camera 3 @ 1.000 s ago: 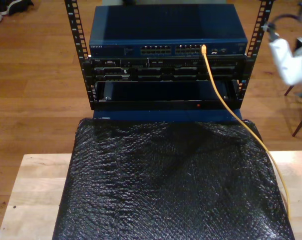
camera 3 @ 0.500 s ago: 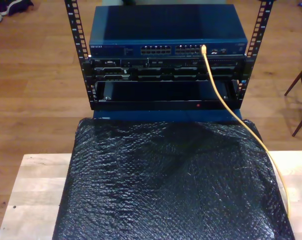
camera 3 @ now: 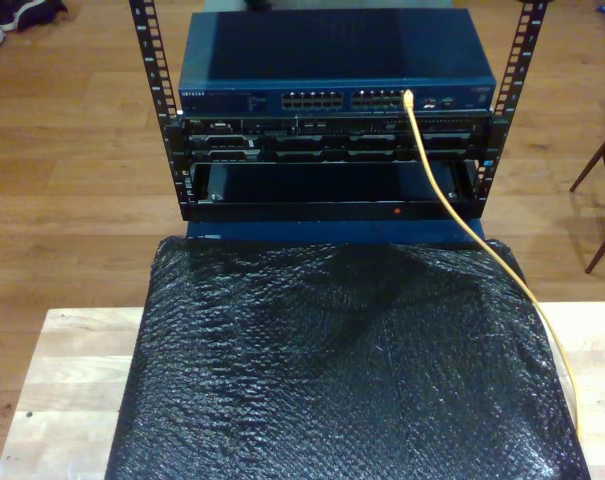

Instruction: Grab the cable and plug it in

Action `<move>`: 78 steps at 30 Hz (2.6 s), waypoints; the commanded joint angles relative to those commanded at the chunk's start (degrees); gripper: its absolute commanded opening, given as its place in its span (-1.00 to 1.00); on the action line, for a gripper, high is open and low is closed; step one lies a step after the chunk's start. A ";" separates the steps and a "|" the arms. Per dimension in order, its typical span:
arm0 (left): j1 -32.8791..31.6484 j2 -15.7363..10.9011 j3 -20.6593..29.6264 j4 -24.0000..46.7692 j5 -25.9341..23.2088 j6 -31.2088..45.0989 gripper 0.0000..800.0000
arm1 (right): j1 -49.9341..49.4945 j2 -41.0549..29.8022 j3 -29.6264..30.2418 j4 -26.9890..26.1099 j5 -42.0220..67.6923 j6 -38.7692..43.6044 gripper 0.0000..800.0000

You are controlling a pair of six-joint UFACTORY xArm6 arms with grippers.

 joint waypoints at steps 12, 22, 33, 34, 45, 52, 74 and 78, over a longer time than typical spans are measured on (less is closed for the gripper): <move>0.00 0.00 0.00 0.00 0.00 0.00 1.00 | -12.48 -5.45 9.85 -0.88 -0.09 -11.96 0.99; 0.00 0.00 0.00 0.00 0.00 0.00 1.00 | -17.93 -7.21 18.20 -2.64 -2.02 -16.26 0.99; 0.00 0.00 0.00 0.00 0.00 0.00 1.00 | -18.46 -7.12 25.49 -2.55 -10.55 -16.70 0.99; 0.00 0.00 0.00 0.00 0.00 0.00 1.00 | -18.46 -7.12 26.02 -2.55 -11.43 -16.70 0.99; 0.00 0.00 0.00 0.00 0.00 0.00 1.00 | -18.46 -6.68 31.30 -2.55 -19.52 -16.79 0.99; 0.00 0.00 0.00 0.00 0.00 0.00 1.00 | -20.22 -4.84 31.91 -2.37 -20.48 -16.79 0.99; 0.00 0.00 0.00 0.00 0.00 0.00 1.00 | -21.19 -4.57 32.97 -2.29 -22.86 -17.58 1.00; 0.00 0.00 0.00 0.00 0.00 0.00 1.00 | -21.19 -4.57 32.97 -2.29 -22.86 -17.58 1.00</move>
